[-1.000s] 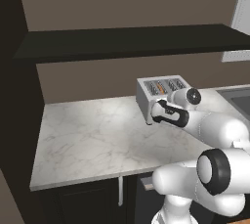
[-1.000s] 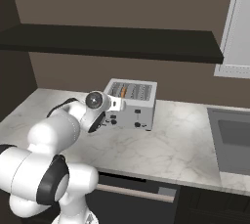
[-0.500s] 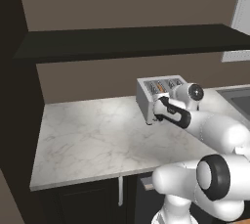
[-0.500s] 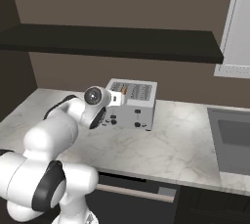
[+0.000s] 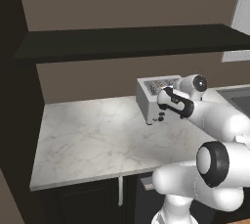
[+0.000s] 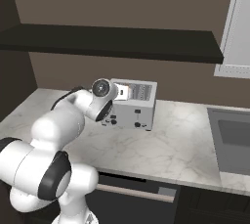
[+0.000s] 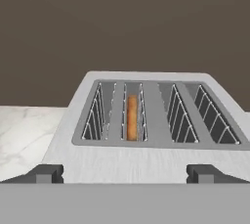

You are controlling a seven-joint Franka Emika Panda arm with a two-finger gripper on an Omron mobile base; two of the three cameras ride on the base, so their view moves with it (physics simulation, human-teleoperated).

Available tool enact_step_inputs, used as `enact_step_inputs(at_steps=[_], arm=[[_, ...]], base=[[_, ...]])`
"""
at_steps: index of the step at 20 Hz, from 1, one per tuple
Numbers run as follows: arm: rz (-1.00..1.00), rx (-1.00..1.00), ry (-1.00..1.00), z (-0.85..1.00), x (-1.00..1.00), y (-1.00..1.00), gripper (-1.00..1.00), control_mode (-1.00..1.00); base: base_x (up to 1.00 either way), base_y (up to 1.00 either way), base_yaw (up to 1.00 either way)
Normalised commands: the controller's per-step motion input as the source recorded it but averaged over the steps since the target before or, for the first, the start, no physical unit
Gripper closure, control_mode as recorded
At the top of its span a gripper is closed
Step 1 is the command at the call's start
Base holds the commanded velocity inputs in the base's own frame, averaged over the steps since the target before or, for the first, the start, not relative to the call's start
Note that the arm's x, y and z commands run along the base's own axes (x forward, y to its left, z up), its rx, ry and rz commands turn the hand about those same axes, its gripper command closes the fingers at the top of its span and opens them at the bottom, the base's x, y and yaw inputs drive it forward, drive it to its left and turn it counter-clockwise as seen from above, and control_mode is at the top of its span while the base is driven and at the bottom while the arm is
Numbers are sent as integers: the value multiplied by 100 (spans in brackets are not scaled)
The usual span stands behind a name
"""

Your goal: Start the toaster. Once the lever pops up, take the bread to the plate on the dining counter.

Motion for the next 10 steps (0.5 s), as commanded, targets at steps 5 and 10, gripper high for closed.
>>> enact_step_inputs(at_steps=[5, 10], arm=[[0, 0, 0, -3, 26, -3, -100, -100], [0, 0, 0, -5, 27, 0, -100, -100]], base=[[0, 0, 0], [0, 0, 0]])
